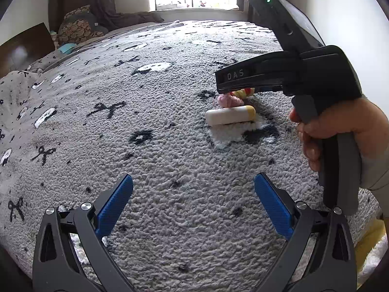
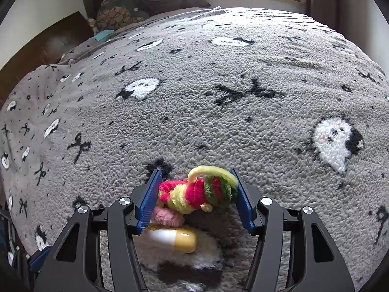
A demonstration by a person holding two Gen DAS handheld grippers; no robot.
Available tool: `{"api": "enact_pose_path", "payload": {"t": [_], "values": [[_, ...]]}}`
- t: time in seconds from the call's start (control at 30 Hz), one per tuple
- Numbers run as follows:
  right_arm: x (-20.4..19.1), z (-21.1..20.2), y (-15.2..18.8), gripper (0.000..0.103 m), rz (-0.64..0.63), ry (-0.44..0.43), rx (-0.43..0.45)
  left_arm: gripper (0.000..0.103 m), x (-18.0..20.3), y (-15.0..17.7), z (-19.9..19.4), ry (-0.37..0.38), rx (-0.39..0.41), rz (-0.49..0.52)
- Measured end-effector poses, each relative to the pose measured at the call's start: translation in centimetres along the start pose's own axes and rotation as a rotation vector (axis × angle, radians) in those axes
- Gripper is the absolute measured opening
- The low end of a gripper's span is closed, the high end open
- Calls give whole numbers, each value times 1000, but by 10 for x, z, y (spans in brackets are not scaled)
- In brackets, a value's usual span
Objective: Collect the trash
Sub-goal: 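Grasp the pipe-cleaner toy with the right tool while the left grasps the white-and-yellow tube, then carry the toy and white tube over the bed edge down to the bin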
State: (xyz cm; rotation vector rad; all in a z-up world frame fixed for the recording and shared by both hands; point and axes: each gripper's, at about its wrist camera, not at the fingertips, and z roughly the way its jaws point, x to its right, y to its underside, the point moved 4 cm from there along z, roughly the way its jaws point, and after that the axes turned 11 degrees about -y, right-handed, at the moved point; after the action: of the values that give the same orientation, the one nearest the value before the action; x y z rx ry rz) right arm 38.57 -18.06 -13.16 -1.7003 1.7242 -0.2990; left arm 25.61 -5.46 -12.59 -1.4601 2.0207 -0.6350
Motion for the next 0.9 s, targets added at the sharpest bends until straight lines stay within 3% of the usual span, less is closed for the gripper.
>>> {"api": "enact_pose_path", "payload": {"t": [0.37,0.5,0.53,0.67,0.9], "values": [[66,-69,-9,58,55,60,83,95,41,-48,34,2,-6,-26],[84,-82,-5,58,63,63,86,93,53,-58,55,16,-56,-42],[87,-85,-3,58,63,62,87,92,55,-59,59,21,-66,-42],[93,-91,6,58,41,80,74,67,57,-64,74,30,-105,-41],[85,-105,33,58,-9,73,66,65,46,-54,57,59,-82,-54]]}}
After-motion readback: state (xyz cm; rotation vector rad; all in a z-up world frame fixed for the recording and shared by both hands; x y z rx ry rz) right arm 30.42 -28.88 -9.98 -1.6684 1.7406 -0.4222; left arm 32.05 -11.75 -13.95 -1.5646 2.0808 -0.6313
